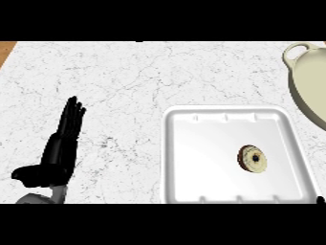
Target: Pick the cupcake from the tray and place it in the pot
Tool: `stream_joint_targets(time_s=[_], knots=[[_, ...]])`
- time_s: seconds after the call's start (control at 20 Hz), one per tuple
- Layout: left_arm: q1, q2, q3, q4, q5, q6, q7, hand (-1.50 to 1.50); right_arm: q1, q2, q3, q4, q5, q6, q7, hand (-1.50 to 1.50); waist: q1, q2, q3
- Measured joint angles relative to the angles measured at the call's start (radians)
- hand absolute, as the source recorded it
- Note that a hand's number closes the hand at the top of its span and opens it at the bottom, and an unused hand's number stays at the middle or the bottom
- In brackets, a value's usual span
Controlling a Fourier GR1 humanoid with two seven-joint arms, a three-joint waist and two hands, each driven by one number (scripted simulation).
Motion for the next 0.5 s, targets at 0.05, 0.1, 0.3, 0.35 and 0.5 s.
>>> stream_joint_targets(time_s=[0.05,0.1,0.3,0.35,0.5], knots=[[0.001,-0.002,-0.003,-0.01,-0.003,0.004,0.013,0.0,-0.033,0.002,0.013,-0.001,0.035,0.032,0.056,-1.5,-0.001,-0.002,0.001],[-0.004,-0.004,0.0,-0.004,-0.004,0.003,0.014,0.0,-0.068,0.004,0.028,-0.001,0.069,0.072,0.116,-1.5,0.0,-0.003,0.001],[-0.008,-0.018,0.004,0.008,-0.012,0.002,0.017,0.0,-0.218,0.007,0.058,0.041,0.16,0.215,0.343,-1.5,-0.002,-0.007,0.002],[-0.014,-0.027,0.001,0.01,-0.022,0.009,0.018,0.0,-0.26,0.008,0.071,0.06,0.172,0.243,0.394,-1.5,-0.003,-0.008,0.003],[0.008,-0.028,0.011,-0.002,-0.031,-0.002,0.018,0.0,-0.366,0.008,0.093,0.117,0.175,0.299,0.489,-1.5,-0.007,-0.012,0.004]])
